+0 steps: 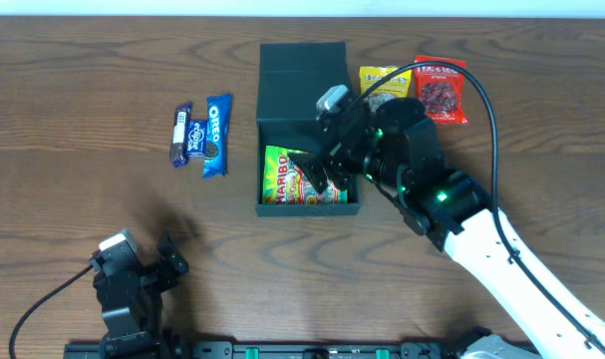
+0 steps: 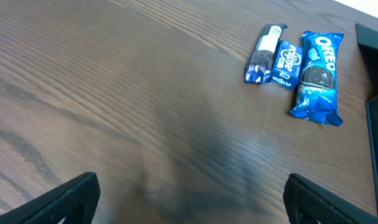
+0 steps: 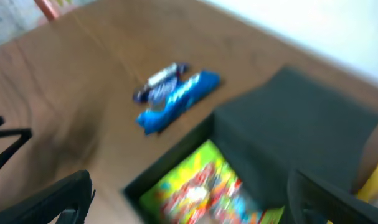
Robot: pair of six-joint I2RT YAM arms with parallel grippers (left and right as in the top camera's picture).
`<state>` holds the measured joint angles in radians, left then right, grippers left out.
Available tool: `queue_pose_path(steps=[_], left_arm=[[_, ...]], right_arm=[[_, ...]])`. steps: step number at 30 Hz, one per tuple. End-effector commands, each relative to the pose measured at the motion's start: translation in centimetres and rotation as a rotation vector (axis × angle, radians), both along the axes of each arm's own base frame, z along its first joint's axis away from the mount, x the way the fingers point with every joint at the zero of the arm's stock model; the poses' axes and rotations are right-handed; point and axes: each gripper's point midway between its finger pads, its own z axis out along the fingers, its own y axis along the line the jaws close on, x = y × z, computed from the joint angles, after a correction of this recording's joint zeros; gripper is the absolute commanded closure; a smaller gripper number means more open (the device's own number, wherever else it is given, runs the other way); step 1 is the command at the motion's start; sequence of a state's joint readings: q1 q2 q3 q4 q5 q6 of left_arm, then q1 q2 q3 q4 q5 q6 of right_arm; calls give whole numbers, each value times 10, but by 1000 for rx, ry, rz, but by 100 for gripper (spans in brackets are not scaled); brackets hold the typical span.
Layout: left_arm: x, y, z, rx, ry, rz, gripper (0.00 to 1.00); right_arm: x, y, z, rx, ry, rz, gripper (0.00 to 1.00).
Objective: Pack container
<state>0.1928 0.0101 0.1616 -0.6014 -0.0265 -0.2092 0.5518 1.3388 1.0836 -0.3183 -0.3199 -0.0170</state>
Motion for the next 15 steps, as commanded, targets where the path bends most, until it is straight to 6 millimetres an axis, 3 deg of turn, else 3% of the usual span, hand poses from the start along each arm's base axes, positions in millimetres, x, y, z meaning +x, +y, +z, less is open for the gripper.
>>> queue_pose_path(steps=[1, 4, 8, 12, 15], left_arm=[[-1, 2, -2, 9, 4, 5, 5], [4, -3, 3, -39, -36, -2, 5], [9, -46, 4, -310, -70, -134, 5], [15, -55, 15, -476, -128, -105, 5], [23, -83, 47, -519, -230, -305, 5]], right_arm=[[-9, -2, -2, 34, 100, -17, 1], [-26, 3, -8, 47, 168, 49, 1], [-41, 6, -14, 55, 236, 102, 1], [-44, 5, -17, 46, 257, 103, 1], [-43, 3, -19, 35, 251, 94, 1]])
